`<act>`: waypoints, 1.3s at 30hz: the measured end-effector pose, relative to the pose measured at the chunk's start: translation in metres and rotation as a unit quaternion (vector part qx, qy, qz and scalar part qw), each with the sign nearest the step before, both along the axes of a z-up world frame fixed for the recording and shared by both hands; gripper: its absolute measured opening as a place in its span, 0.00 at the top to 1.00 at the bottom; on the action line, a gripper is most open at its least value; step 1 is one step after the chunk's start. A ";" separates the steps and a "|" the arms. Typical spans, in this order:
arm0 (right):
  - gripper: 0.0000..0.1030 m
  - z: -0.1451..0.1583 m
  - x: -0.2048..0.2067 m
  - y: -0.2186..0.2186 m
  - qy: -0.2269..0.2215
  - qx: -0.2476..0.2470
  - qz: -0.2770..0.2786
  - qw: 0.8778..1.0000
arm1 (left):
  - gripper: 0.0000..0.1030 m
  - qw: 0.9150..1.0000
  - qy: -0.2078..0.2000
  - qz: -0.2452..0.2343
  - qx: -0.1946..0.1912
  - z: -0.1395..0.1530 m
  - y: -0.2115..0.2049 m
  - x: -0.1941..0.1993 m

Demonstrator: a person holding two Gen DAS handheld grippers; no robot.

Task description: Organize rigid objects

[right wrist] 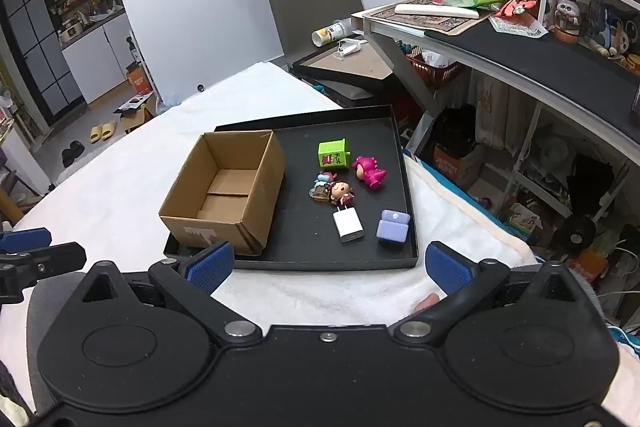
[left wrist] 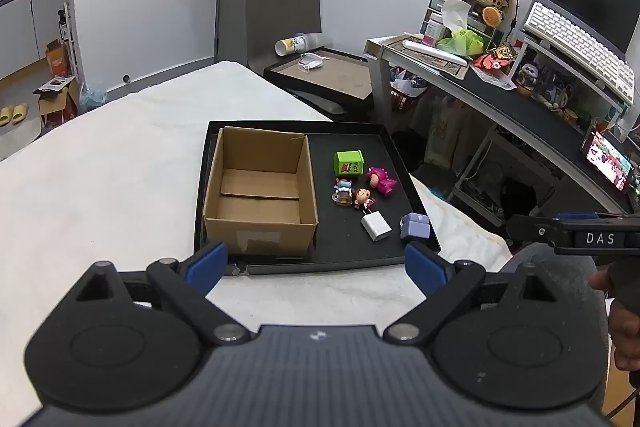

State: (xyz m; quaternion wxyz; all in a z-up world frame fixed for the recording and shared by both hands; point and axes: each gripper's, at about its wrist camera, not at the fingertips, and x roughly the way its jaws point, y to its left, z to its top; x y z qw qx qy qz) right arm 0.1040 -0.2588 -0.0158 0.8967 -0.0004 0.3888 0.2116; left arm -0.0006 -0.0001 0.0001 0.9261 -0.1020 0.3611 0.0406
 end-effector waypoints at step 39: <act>0.00 0.000 -0.002 -0.002 0.005 0.002 -0.005 1.000 | 0.08 1.000 0.007 0.002 0.001 -0.002 0.000 -0.001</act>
